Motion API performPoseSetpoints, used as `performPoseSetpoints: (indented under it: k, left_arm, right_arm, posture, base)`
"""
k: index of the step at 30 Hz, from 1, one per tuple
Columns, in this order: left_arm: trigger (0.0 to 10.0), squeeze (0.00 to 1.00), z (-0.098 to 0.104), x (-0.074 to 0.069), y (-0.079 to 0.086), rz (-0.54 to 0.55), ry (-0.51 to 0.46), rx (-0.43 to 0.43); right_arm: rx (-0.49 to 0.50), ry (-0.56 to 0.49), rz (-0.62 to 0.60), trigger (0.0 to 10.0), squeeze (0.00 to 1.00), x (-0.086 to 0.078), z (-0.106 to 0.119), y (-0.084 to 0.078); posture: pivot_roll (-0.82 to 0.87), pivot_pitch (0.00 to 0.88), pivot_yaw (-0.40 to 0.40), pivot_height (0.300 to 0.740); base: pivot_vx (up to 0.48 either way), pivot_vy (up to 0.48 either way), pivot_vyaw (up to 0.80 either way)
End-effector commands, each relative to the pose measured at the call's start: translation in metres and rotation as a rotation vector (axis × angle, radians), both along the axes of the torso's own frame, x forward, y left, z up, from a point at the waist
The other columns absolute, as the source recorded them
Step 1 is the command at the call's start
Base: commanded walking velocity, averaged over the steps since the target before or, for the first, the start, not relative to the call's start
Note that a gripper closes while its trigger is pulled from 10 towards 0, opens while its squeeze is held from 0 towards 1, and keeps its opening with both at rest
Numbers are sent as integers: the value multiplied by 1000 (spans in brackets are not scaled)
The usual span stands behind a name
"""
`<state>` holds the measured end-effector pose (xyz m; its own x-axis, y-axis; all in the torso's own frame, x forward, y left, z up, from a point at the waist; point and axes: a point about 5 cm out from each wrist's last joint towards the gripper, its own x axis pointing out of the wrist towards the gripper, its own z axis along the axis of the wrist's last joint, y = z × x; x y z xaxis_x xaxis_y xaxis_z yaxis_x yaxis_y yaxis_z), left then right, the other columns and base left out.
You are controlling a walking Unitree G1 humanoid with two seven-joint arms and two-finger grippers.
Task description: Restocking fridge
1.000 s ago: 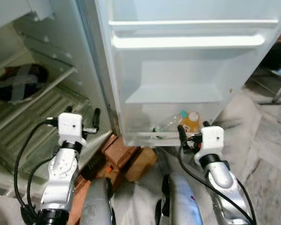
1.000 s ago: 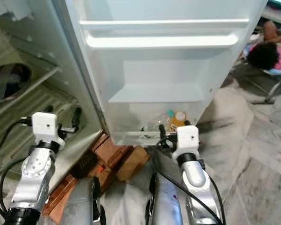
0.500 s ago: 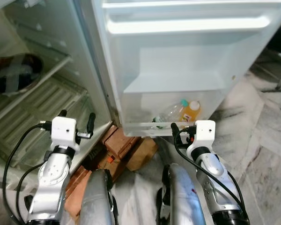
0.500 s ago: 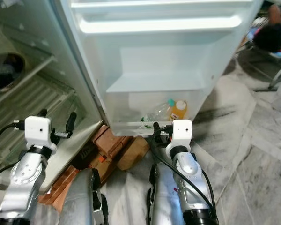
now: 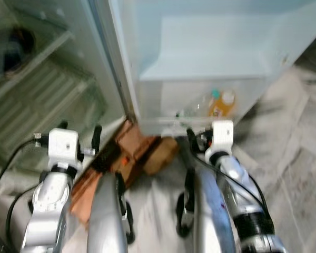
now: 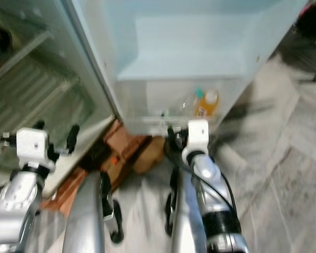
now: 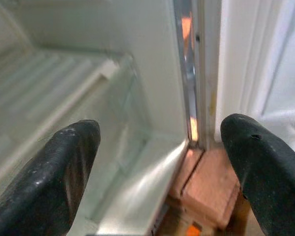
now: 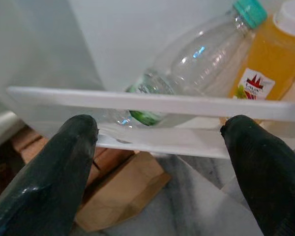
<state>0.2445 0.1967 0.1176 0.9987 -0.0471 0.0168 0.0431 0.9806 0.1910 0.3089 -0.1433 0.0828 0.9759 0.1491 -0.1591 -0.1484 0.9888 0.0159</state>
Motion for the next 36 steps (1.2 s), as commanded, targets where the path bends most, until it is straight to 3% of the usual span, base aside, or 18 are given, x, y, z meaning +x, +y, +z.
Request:
performPoseSetpoints:
  k: [1, 11, 19, 32, 36]
  left_arm:
    - [10000, 0, 0, -4, 3, 4, 16, 7]
    - [10000, 0, 4, -3, 2, 44, -1, 16]
    - [10000, 0, 13, -13, 8, 80, -24, 35]
    - [10000, 0, 17, -25, 5, 68, 8, 33]
    - [10000, 0, 17, -27, 8, 71, 16, 40]
  right_arm:
    - [-4, -1, 6, 10000, 0, -1, -5, -2]
    - [-46, -129, 0, 10000, 0, 10, 12, 0]
    - [-37, -268, 27, 10000, 0, 33, 46, 15]
    - [-95, -310, -70, 10000, 0, 57, 67, 13]
    - [-58, -311, -108, 10000, 0, 58, 67, 13]
  posture:
    - [98, 341, 32, 510]
    - [94, 350, 32, 505]
    - [116, 397, 31, 505]
    - [131, 451, 23, 505]
    - [136, 454, 23, 505]
  base:
    - [0, 0, 0]
    - [0, 0, 0]
    - [0, 0, 0]
    - [0, 0, 0]
    - [0, 0, 0]
